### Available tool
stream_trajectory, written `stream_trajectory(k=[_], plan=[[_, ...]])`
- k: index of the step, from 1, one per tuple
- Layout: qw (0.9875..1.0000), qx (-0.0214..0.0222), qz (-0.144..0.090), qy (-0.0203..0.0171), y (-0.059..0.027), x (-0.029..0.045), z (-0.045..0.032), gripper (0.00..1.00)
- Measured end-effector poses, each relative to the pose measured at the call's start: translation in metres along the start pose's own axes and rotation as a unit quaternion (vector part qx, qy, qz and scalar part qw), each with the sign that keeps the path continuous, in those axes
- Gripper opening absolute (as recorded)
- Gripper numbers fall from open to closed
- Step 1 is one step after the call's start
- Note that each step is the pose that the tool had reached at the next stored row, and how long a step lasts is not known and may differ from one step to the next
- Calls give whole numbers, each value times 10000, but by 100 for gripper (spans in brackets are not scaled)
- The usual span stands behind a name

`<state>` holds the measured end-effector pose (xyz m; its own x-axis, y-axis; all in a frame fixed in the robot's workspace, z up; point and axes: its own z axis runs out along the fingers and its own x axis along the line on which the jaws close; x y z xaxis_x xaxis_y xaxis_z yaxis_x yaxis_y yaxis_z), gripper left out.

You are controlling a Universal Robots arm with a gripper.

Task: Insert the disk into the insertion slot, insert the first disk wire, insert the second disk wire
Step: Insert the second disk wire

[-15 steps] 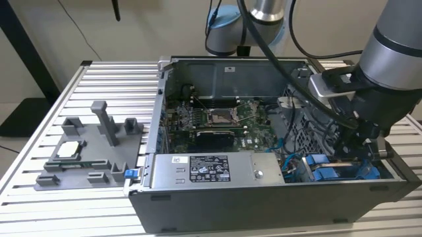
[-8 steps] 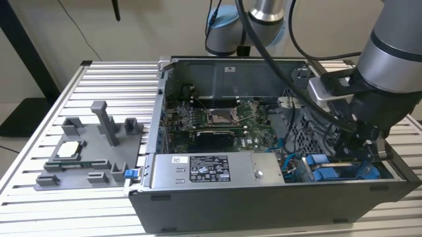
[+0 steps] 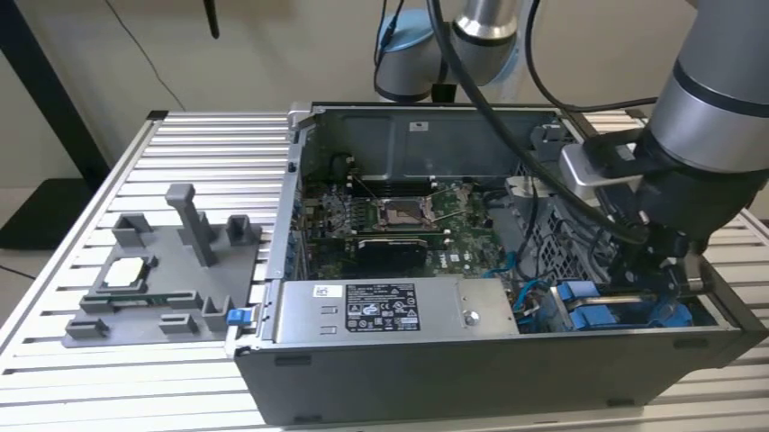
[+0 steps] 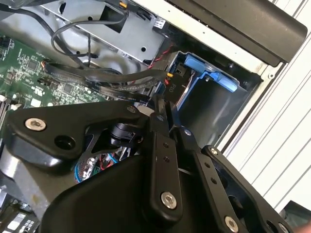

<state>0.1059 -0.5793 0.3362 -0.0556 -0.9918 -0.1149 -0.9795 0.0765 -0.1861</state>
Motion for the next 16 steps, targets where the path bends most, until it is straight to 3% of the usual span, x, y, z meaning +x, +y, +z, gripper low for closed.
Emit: stream_trajectory(k=[4, 5, 10, 16], plan=[[10000, 0, -1, 4, 6, 4, 33, 0], [10000, 0, 1, -5, 4, 3, 23, 100], [10000, 0, 0, -1, -38, -24, -198, 100], [10000, -4, 0, -1, -72, -45, -379, 100]])
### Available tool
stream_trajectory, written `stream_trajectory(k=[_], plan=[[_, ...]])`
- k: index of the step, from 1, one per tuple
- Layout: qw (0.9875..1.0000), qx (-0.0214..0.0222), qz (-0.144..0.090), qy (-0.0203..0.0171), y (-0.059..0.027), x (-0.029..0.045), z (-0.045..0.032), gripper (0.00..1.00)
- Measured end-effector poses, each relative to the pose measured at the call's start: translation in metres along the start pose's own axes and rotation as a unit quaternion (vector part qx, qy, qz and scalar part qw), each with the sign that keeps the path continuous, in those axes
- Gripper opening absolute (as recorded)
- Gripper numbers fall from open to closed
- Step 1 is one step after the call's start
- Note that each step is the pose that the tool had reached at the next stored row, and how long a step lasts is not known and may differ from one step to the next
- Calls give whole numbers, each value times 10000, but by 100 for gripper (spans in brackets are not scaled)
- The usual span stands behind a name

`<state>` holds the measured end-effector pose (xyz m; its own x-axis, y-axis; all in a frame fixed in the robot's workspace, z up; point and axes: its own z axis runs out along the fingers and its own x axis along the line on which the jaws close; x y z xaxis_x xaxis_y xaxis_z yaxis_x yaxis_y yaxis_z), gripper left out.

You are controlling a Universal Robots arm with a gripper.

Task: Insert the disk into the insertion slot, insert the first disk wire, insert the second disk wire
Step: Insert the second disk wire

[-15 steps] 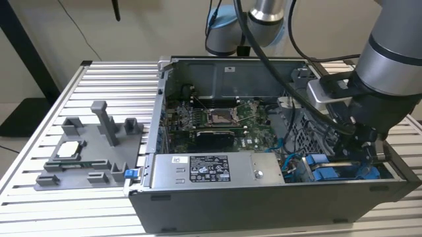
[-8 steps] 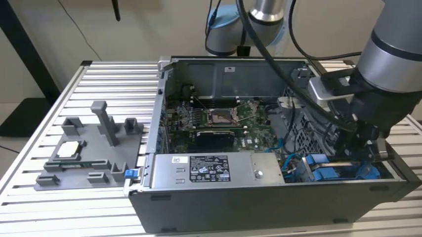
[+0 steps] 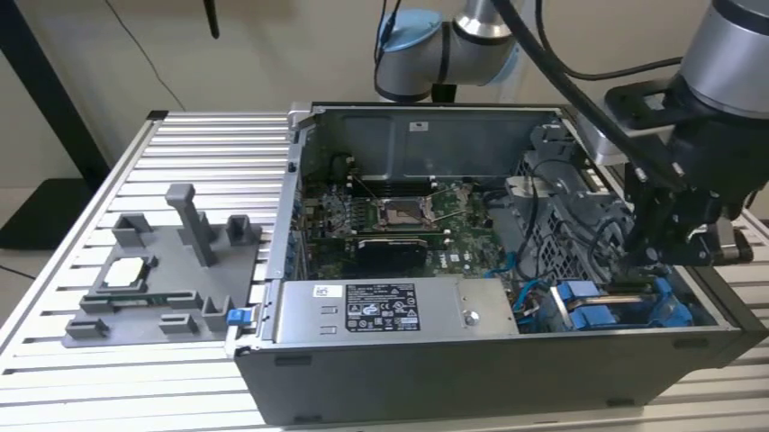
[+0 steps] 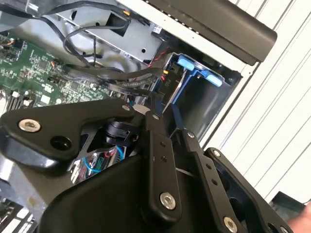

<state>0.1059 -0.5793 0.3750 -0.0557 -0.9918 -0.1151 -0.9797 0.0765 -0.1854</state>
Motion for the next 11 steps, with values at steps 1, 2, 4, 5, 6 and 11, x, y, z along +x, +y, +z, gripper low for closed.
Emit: stream_trajectory(k=[1, 2, 4, 5, 6, 11], plan=[[10000, -1, 0, 0, -5, -3, -26, 100], [10000, -2, 0, 1, -9, -6, -47, 100], [10000, -3, 1, 0, -13, -8, -68, 100], [10000, -4, 1, 0, -13, -8, -69, 100], [10000, -3, 1, -1, -13, -8, -69, 100], [10000, -4, 0, 0, -15, -9, -77, 100]])
